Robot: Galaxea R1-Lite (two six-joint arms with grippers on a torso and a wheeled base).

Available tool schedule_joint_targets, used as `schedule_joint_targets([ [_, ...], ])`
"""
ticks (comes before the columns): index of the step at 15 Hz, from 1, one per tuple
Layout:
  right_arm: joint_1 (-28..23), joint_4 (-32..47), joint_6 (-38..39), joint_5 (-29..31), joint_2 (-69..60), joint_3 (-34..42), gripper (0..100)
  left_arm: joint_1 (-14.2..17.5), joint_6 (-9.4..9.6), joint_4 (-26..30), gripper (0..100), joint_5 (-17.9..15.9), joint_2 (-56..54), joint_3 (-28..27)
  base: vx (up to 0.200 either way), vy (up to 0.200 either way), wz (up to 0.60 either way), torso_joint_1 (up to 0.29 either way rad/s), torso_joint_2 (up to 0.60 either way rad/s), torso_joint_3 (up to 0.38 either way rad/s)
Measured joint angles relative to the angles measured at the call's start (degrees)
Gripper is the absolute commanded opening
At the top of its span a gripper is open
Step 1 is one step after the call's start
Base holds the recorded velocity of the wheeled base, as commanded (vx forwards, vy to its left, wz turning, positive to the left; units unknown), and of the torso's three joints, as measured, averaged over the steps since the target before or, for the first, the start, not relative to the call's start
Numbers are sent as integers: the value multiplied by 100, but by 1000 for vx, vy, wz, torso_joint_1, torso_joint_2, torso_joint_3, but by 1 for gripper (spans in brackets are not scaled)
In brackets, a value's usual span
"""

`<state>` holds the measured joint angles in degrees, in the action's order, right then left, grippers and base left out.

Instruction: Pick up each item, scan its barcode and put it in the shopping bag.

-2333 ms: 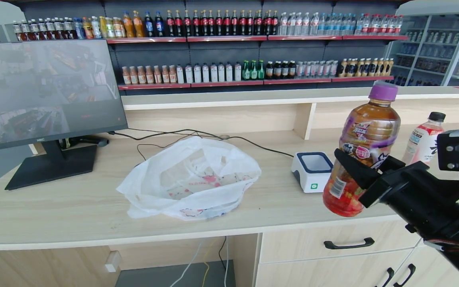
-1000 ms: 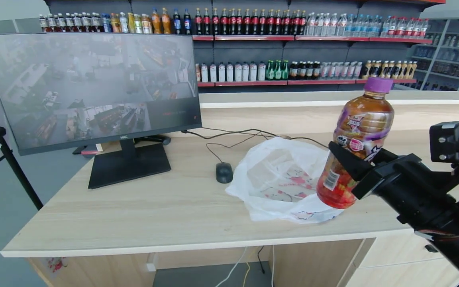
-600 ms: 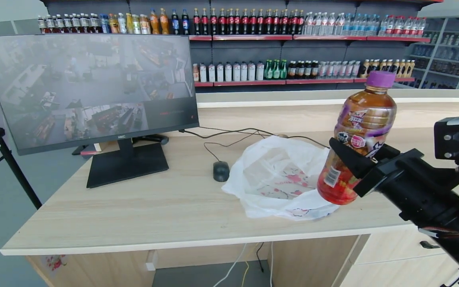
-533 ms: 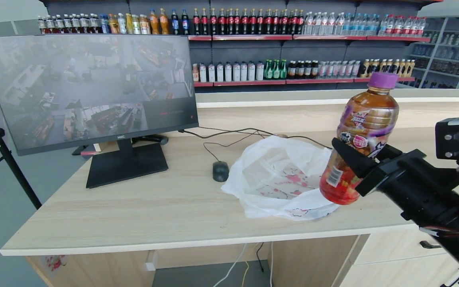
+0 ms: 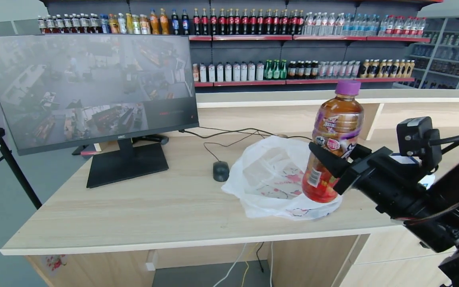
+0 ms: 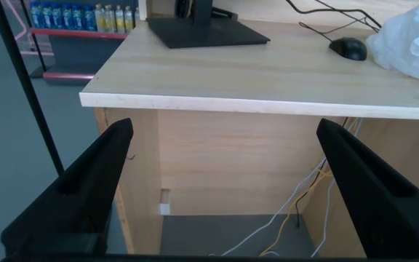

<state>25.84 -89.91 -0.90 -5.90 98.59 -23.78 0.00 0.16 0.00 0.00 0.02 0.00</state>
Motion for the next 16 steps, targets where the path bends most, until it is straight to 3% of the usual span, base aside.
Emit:
schedule_joint_targets([
  [12, -171, -9, -112, 46, 2638, -3123, 0, 0, 0, 2, 100, -2, 0, 0, 0, 0, 0, 0, 0, 0],
  [16, -256, 0, 74, 29, 3337, -3619, 0, 0, 2, 0, 100, 0, 0, 0, 0, 0, 0, 0, 0, 0],
])
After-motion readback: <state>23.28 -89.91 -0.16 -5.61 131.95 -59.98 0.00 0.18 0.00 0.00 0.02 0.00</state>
